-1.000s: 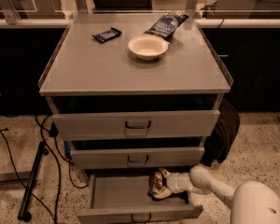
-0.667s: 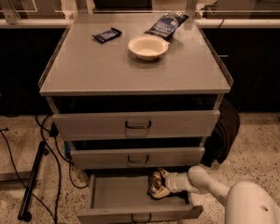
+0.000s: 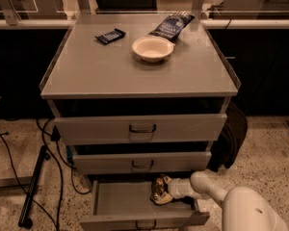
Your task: Place orange can into bottom drawer
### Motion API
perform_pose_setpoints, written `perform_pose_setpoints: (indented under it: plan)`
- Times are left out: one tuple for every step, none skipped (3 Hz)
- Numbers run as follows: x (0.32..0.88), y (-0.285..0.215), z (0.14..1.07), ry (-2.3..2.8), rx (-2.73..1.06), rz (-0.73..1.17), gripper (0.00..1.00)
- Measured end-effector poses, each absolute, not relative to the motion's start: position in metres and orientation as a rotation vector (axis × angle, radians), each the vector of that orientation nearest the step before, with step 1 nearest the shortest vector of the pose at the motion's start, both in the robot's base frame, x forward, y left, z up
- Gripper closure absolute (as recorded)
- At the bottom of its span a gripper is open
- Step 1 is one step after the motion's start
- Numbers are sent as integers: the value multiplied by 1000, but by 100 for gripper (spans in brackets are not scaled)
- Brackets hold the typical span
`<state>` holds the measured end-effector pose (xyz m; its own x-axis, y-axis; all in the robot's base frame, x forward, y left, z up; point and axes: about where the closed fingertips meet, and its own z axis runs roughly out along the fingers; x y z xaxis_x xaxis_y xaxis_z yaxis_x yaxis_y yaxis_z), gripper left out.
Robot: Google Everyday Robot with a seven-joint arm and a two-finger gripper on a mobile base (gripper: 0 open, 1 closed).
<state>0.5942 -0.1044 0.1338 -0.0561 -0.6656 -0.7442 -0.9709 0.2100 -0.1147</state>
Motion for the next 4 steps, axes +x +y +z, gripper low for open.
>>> perform_pose_setpoints:
  plan:
    - [594, -102, 125, 1805, -1525, 570, 100]
    - [594, -102, 125, 1805, -1525, 570, 81]
    - [594, -102, 125, 1805, -1525, 570, 58]
    - [594, -102, 125, 1805, -1525, 570, 34]
